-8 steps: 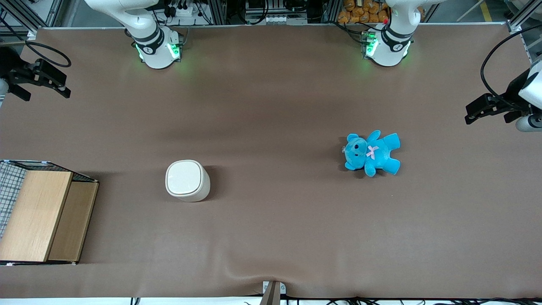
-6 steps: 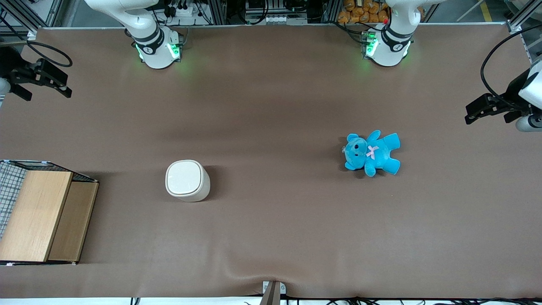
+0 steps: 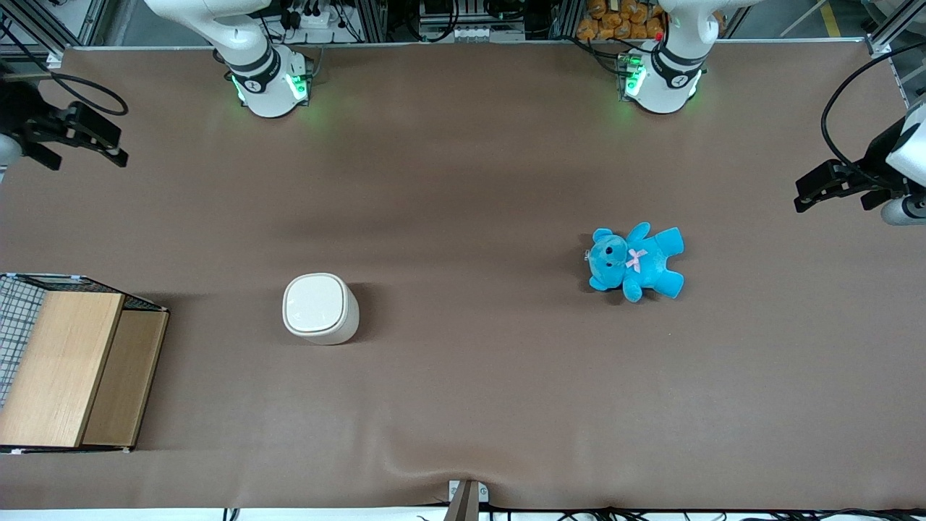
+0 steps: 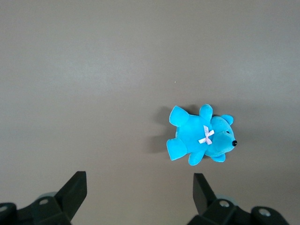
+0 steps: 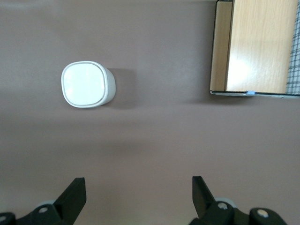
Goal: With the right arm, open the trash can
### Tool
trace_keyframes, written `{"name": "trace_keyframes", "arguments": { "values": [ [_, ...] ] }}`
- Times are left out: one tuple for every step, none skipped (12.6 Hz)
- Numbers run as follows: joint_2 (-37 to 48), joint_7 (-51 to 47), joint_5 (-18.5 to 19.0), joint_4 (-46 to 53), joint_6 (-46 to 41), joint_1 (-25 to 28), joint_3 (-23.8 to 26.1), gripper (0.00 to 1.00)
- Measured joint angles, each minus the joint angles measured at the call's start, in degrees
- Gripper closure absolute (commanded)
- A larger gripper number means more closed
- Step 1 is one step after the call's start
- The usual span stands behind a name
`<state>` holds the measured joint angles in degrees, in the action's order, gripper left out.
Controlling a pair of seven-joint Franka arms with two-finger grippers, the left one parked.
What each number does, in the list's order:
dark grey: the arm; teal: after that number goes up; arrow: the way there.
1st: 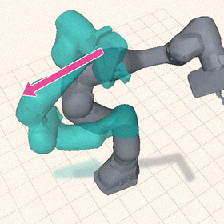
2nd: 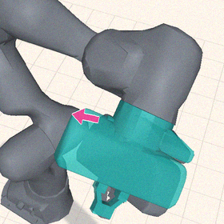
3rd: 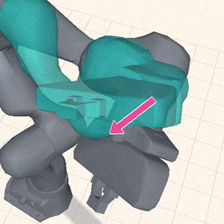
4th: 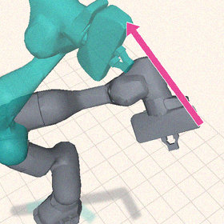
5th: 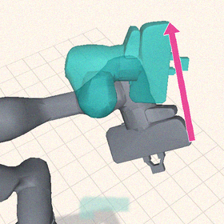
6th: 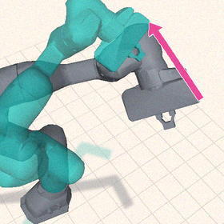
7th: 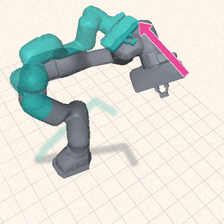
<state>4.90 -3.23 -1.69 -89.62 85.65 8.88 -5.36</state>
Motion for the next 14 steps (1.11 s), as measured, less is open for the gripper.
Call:
{"name": "trace_keyframes", "arguments": {
  "values": [
    [-0.4, -0.9, 0.0, -0.2, 1.0, 0.6, 1.1, 0.0],
    [-1.1, -1.8, 0.0, -0.4, 2.5, 1.1, 3.0, 0.0],
    [-2.0, -3.3, 0.0, -0.6, 3.7, 1.5, 4.9, 0.0],
    [-3.3, -5.2, 0.0, -1.0, 4.7, 2.2, 6.2, 0.0],
    [-4.8, -6.4, 0.0, -1.4, 6.4, 3.2, 6.7, 0.0],
    [-6.6, -7.1, 0.0, -1.7, 8.6, 4.0, 7.0, 0.01],
    [-8.5, -7.3, 0.0, -1.8, 10.3, 4.5, 7.0, 0.35],
    [-10.4, -7.3, 0.0, -1.8, 11.6, 5.1, 7.0, 0.61],
    [-12.1, -7.4, 0.0, -1.8, 12.5, 6.0, 7.0, 0.76],
    [-13.5, -7.7, 0.0, -1.8, 13.1, 6.8, 7.0, 0.9],
    [-14.6, -8.0, 0.0, -1.8, 13.7, 7.3, 7.0, 1.0],
    [-15.6, -8.1, 0.0, -1.8, 14.5, 7.5, 7.0, 1.0],
    [-16.7, -8.1, 0.0, -1.8, 15.3, 7.5, 7.0, 1.0],
    [-17.8, -8.1, 0.0, -1.8, 16.3, 7.5, 6.9, 1.0]
  ]
}}
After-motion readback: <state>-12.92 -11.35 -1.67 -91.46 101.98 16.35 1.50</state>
